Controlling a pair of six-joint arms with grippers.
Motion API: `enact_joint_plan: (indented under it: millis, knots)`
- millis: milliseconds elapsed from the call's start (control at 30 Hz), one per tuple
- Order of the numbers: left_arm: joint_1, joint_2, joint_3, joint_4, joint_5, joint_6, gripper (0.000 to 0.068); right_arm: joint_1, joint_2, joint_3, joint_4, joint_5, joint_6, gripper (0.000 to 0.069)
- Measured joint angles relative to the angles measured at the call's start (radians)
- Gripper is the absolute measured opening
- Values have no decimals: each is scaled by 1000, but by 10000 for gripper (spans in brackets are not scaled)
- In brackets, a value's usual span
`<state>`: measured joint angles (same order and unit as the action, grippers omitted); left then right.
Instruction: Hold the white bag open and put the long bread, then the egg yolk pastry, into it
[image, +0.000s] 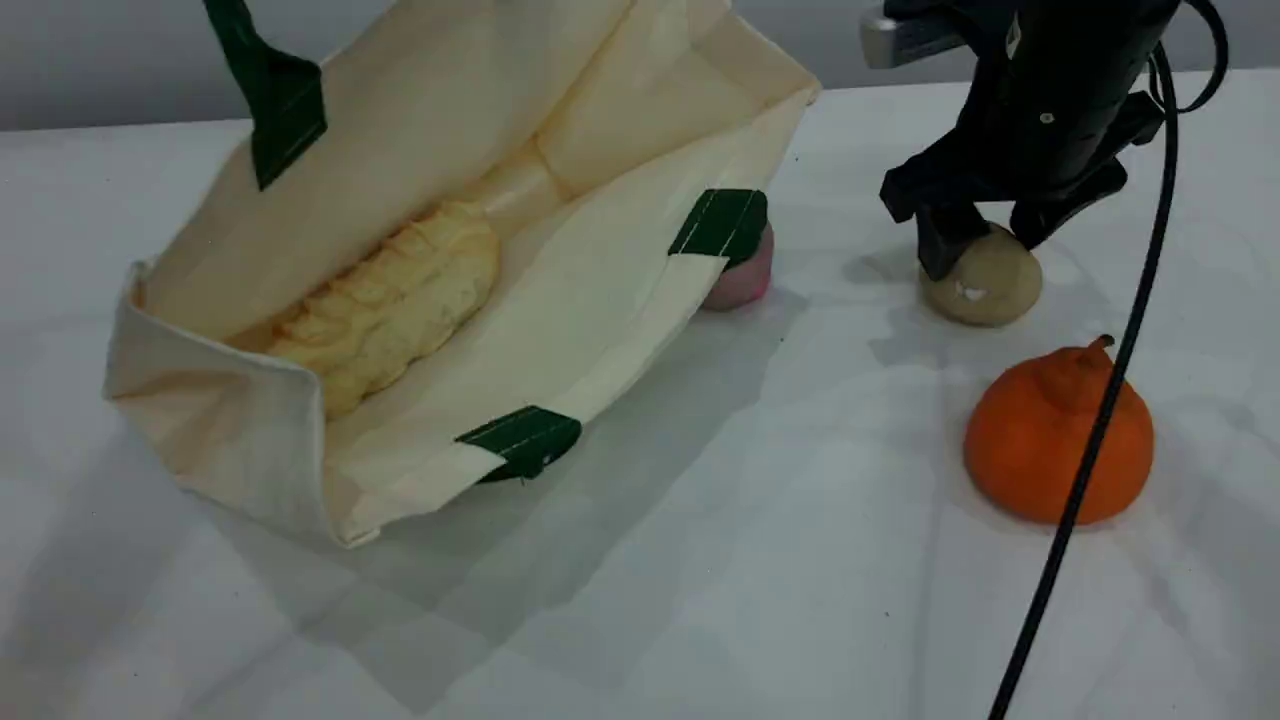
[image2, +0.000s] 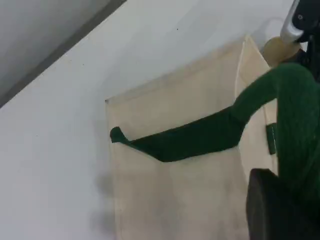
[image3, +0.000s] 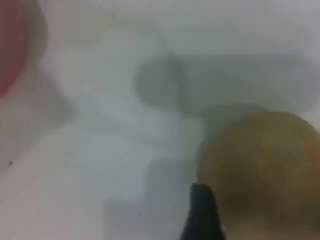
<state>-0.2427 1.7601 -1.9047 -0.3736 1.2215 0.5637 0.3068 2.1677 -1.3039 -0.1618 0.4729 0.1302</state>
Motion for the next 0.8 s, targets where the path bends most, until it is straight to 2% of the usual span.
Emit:
enact_joint_plan:
  millis: [133,433,533,800]
  knots:
    - [0,0,0,0,0,0,71,0,0,0,0,-3,-1,379]
    - [0,0,0,0,0,0,71,0,-1,0,-3,13,-8,123]
    - [0,0,0,0,0,0,71,0,-2,0,-16,25,-9,57]
    - [0,0,0,0,0,0,71,0,-59,1,-99,78,49,32]
